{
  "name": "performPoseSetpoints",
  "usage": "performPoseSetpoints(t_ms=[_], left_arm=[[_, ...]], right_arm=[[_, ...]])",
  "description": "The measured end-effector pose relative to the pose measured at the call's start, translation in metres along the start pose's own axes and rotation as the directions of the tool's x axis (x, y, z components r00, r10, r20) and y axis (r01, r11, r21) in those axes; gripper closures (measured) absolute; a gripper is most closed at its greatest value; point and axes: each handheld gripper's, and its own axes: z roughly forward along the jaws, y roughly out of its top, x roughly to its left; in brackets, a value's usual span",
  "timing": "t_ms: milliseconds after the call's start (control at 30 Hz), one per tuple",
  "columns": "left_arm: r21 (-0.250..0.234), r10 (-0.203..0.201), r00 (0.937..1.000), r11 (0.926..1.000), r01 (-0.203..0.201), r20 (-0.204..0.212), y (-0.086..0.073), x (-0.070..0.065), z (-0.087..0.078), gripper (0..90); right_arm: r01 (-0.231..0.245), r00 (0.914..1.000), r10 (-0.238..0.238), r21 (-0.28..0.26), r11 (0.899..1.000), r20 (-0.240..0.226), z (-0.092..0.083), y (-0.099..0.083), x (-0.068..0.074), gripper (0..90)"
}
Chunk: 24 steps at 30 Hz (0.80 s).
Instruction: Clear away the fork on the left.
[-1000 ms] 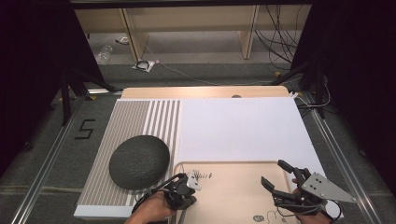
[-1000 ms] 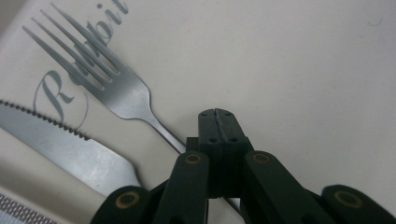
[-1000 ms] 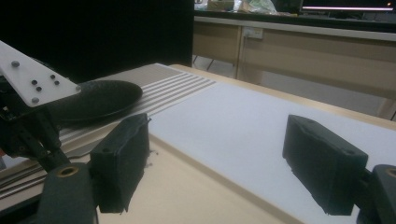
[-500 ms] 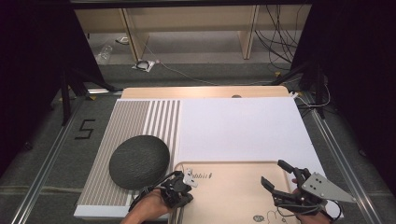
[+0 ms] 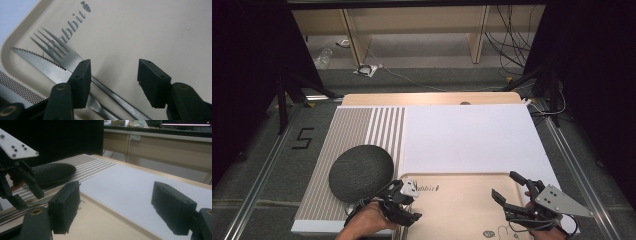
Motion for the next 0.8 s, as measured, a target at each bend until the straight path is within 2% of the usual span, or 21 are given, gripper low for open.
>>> performPoseSetpoints(t_ms=[133,233,333,500,667,800], left_arm=[[-0.050,-0.034,0.9991,0.9982,0.033,-0.026,-0.005,0.004,-0.011,33.0],[-0.119,-0.079,0.9963,0.9900,0.075,-0.032,-0.008,0.008,-0.020,28.4],[-0.168,-0.116,0.9922,0.9800,0.107,-0.046,-0.011,0.012,-0.027,24.8],[-0.200,-0.157,0.9862,0.9693,0.143,-0.053,-0.016,0.020,-0.035,18.7],[-0.221,-0.200,0.9781,0.9580,0.183,-0.058,-0.021,0.024,-0.041,16.9],[-0.246,-0.252,0.9666,0.9410,0.233,-0.049,-0.025,0.028,-0.046,16.2]], right_arm=[[0.002,1.0000,-0.002,0.003,1.000,0.000,0.000,0.000,0.000,23.9],[0.003,1.0000,-0.003,0.003,1.000,0.000,0.000,0.000,0.000,23.9],[0.003,1.0000,-0.003,0.000,1.000,-0.002,0.000,0.000,0.000,23.9],[0.003,1.0000,-0.003,0.003,1.000,-0.001,0.000,0.000,0.000,23.9],[0.002,1.0000,-0.002,0.002,1.000,-0.001,0.000,0.000,0.000,23.9],[0.000,1.0000,0.000,0.001,1.000,-0.002,0.000,0.000,0.000,23.9]])
